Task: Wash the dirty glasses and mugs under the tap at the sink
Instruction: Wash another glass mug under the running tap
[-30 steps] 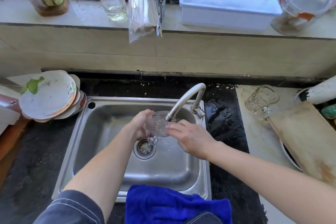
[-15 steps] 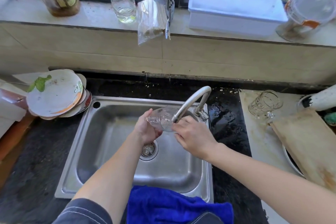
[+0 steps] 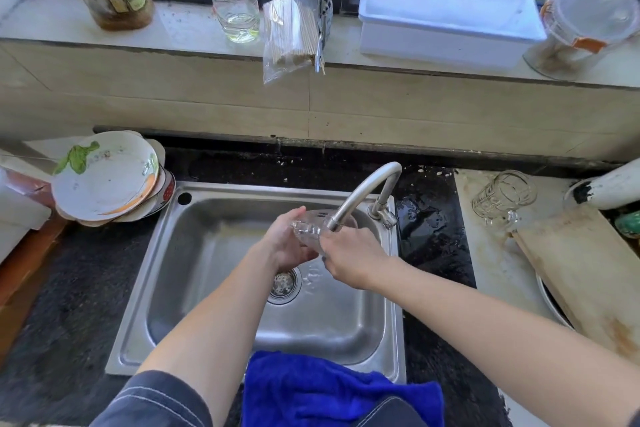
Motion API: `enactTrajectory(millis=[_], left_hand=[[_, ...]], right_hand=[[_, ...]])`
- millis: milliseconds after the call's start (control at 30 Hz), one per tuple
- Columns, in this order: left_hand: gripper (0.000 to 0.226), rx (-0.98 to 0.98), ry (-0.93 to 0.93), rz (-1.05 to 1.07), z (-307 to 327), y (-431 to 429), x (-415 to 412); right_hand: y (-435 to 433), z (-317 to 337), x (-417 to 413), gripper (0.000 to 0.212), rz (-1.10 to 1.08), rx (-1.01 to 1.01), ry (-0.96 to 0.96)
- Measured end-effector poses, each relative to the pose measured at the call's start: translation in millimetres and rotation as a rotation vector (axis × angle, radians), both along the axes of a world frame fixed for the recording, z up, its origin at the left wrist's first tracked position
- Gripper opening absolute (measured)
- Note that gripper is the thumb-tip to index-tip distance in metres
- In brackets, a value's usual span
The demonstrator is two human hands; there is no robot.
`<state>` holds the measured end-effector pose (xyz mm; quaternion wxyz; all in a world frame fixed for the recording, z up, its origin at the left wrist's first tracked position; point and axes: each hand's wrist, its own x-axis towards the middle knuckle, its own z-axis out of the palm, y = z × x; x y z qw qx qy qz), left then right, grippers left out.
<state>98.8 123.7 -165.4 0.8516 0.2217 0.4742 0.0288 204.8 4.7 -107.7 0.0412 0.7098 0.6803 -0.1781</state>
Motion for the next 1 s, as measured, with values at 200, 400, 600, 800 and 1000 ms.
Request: enactTrajectory(millis=[200,400,600,800,1000], left_hand=[[0.034,-0.002,0.125,-0.018,-4.9,4.2,-15.8],[0.034,-0.008,0.142,-0.107,-6.0,-10.5,-11.7],[0.051,-0.086,-0.099,0.291,-16.5,-22.1,-4.5],[0.038,0.049,0.042,0.222,-11.3,-7.9,-10.2],[0.025,0.139,0.213,0.098,-5.7,-5.8,-9.8]], right_hand=[[-18.2,-4.3,11.3,0.040,0.139,0.029,0.180],[-11.6,-8.2,5.6,0.023,0.062,0.037,0.126],[-1.6,1.6,-6.1,0.024,-0.223,0.113,0.377],[-30.5,-1.3,5.0,0.025,0.041,0.130,0.292],[-24.2,2.2,12.6,0.044,0.111,0.074,0.186]])
